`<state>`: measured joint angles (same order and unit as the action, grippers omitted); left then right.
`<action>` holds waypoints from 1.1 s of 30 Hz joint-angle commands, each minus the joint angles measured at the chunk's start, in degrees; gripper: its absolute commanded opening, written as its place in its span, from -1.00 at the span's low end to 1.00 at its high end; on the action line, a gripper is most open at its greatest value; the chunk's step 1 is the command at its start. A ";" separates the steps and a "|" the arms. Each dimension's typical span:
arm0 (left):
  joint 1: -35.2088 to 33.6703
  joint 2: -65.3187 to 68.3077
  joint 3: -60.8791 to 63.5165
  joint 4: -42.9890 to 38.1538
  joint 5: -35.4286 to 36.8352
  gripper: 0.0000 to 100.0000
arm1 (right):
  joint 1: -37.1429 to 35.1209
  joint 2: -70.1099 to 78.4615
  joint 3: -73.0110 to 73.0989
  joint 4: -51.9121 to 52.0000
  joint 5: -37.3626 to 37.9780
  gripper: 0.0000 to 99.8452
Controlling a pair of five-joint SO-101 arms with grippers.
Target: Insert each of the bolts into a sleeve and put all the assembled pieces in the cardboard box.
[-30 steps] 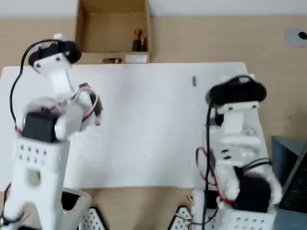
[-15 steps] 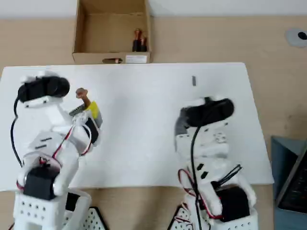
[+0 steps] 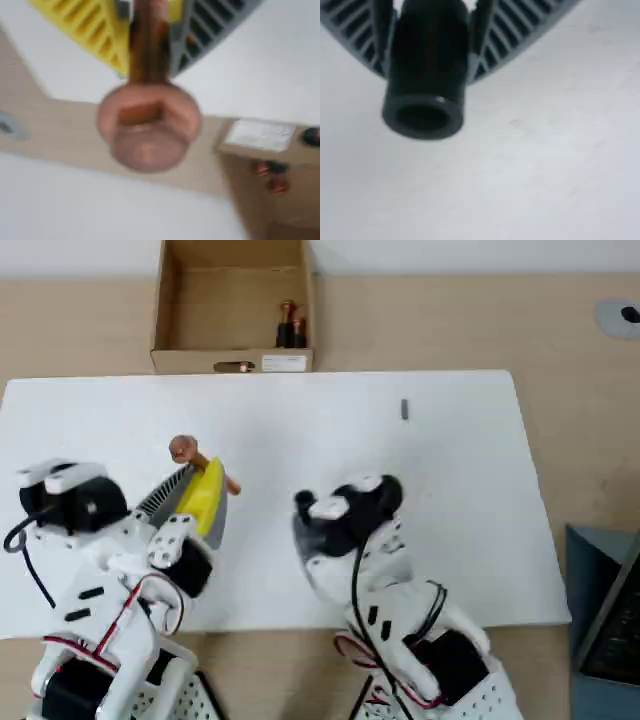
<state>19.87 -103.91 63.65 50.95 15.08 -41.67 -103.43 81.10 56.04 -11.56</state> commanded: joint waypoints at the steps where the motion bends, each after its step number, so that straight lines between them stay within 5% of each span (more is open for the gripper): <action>1: 1.76 -0.66 -2.11 -1.58 2.20 -1.00 | -3.65 -7.16 0.40 -1.67 2.81 -0.98; 19: 5.36 -0.48 -2.11 -1.41 6.51 -1.00 | -4.09 -7.34 -0.66 -5.71 14.15 -0.98; 33: 9.49 -0.48 3.16 -1.67 6.59 -1.00 | -4.62 -7.34 -1.54 -5.71 14.59 -0.98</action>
<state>28.57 -104.00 66.99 50.95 21.05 -45.10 -103.52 82.15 52.09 2.51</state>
